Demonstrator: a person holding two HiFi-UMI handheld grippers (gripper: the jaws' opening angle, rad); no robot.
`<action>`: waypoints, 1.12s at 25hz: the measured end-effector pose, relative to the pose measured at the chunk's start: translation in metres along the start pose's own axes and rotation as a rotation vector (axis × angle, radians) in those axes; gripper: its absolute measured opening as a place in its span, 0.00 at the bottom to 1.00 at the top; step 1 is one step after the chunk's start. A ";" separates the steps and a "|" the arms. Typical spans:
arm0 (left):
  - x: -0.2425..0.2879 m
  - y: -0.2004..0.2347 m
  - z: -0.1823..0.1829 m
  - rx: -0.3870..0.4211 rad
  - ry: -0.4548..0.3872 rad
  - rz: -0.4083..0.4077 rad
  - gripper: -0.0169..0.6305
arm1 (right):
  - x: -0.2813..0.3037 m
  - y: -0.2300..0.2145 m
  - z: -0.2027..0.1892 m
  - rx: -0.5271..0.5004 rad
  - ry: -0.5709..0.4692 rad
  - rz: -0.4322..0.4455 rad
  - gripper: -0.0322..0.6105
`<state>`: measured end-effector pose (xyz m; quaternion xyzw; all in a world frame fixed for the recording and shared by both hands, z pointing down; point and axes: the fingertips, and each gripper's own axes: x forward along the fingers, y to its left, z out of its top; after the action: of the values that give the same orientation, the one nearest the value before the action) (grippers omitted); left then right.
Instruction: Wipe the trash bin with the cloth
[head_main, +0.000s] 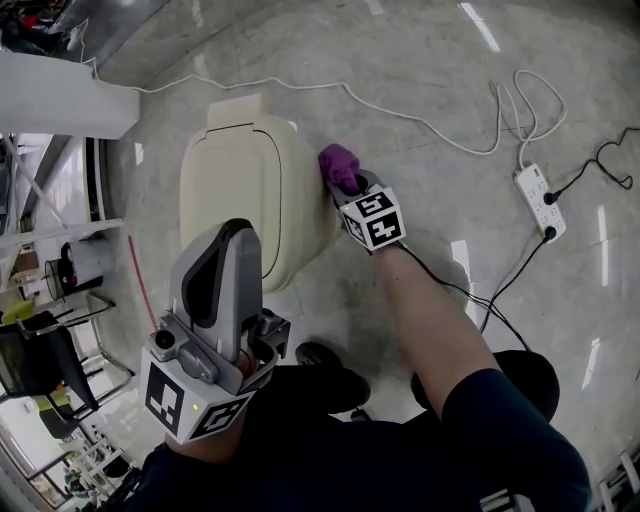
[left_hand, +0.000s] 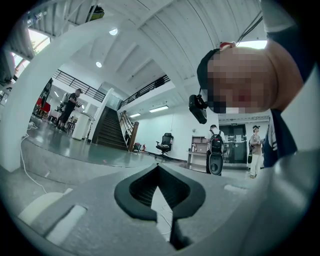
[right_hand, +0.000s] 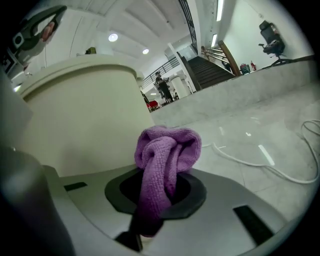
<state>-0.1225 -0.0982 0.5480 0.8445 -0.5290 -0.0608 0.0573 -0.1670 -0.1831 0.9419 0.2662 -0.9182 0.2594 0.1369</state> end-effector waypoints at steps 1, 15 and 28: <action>0.000 0.001 -0.001 -0.001 0.000 -0.001 0.02 | 0.004 -0.004 -0.008 0.002 0.021 -0.006 0.16; -0.012 0.022 -0.002 0.008 -0.018 0.008 0.02 | 0.029 -0.020 -0.129 0.151 0.278 -0.045 0.16; -0.017 0.025 0.006 -0.033 -0.039 -0.051 0.02 | 0.005 0.013 -0.072 0.319 0.128 -0.022 0.16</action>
<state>-0.1534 -0.0937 0.5469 0.8553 -0.5072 -0.0875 0.0592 -0.1705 -0.1361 0.9985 0.2776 -0.8518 0.4168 0.1540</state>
